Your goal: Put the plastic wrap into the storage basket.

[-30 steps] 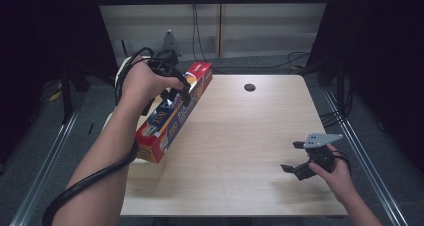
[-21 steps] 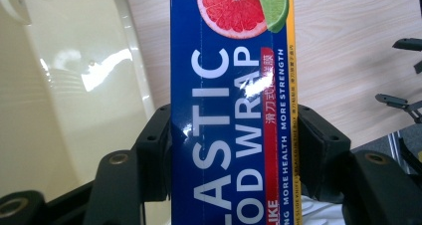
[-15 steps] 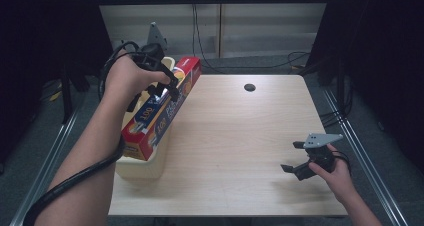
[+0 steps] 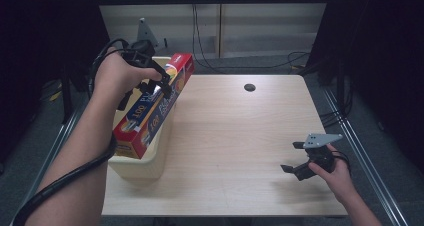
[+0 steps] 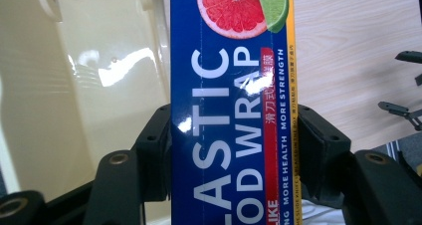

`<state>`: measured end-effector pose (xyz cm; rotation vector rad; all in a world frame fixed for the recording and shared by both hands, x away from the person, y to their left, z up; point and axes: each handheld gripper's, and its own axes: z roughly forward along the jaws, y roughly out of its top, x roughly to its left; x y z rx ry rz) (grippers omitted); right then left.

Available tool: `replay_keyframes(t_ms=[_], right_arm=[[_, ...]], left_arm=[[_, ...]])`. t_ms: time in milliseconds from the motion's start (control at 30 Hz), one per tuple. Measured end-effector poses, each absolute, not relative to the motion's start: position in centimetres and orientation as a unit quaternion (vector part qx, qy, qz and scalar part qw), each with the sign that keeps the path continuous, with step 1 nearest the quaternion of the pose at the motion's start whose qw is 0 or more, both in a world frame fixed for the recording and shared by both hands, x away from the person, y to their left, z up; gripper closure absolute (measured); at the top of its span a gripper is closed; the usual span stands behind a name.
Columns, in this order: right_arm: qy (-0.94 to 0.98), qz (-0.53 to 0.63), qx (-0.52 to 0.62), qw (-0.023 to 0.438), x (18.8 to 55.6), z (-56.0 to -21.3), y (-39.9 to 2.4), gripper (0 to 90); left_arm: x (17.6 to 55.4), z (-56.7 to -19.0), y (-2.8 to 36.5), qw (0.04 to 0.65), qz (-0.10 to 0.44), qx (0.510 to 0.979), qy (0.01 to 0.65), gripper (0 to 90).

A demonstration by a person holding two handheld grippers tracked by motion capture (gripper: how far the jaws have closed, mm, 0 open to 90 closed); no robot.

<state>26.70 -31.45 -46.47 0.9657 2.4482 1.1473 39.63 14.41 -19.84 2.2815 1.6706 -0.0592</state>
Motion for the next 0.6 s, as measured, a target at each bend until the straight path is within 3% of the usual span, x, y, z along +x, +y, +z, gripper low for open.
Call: replay_keyframes(t_ms=[600], right_arm=[[0.843,0.397,0.335,0.141,26.7,-46.4,-31.5,2.4]], left_arm=[[38.9,-19.2,17.0,0.155,-0.004,0.781,0.605,41.5]])
